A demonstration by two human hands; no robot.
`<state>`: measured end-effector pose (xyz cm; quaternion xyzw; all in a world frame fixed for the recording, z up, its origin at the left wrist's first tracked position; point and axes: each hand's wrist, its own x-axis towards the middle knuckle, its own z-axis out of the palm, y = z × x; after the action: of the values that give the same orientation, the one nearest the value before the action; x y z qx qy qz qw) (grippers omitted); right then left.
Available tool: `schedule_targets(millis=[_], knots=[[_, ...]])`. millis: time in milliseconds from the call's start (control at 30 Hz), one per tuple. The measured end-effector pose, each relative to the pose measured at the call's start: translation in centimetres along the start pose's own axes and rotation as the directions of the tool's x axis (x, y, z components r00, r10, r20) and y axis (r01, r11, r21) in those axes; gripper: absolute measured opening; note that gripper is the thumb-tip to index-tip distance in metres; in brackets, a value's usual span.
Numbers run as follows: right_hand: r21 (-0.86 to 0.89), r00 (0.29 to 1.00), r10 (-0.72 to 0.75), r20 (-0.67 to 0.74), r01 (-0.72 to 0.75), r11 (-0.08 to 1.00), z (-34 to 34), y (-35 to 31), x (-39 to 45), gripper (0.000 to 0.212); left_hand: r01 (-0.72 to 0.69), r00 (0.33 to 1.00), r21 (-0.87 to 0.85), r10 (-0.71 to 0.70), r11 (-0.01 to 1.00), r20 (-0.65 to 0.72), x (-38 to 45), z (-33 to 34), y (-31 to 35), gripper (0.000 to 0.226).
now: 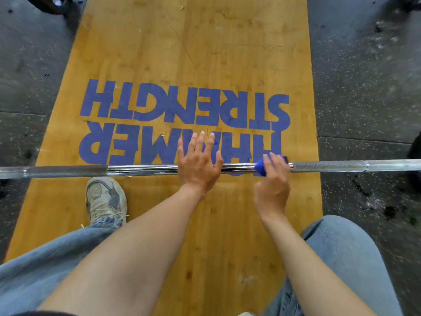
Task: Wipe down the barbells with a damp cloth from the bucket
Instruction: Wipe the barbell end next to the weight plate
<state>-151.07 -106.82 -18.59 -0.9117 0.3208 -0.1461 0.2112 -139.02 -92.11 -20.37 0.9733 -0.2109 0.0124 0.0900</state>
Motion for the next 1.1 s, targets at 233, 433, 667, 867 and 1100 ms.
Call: schedule_targets(millis=[233,433,667,867,1100], knots=[[0.024,0.990,0.123,-0.076,-0.122,0.992,0.3,0.9,1.2,0.061,0.037,0.998,-0.040,-0.035,0.999,0.049,1.5,-0.4,0.2,0.062],[-0.014,0.971,-0.233,0.055,0.235,0.972,0.8,2.0,2.8,0.066,0.054,0.994,-0.067,-0.047,0.996,0.098,3.6,-0.5,-0.1,0.062],[0.000,0.903,-0.423,0.080,0.424,0.906,2.5,0.3,4.4,0.063,0.083,0.984,-0.060,-0.072,0.995,0.162,6.8,-0.6,-0.1,0.060],[0.007,0.998,-0.035,-0.046,0.035,0.999,2.9,-0.3,6.6,0.074,0.076,0.981,-0.037,-0.068,0.996,0.182,9.7,-0.5,-0.2,0.061],[-0.046,0.999,-0.034,-0.034,0.032,0.998,2.9,1.2,11.0,0.074,0.074,0.982,-0.027,-0.068,0.997,0.177,13.3,0.0,-0.6,0.064]])
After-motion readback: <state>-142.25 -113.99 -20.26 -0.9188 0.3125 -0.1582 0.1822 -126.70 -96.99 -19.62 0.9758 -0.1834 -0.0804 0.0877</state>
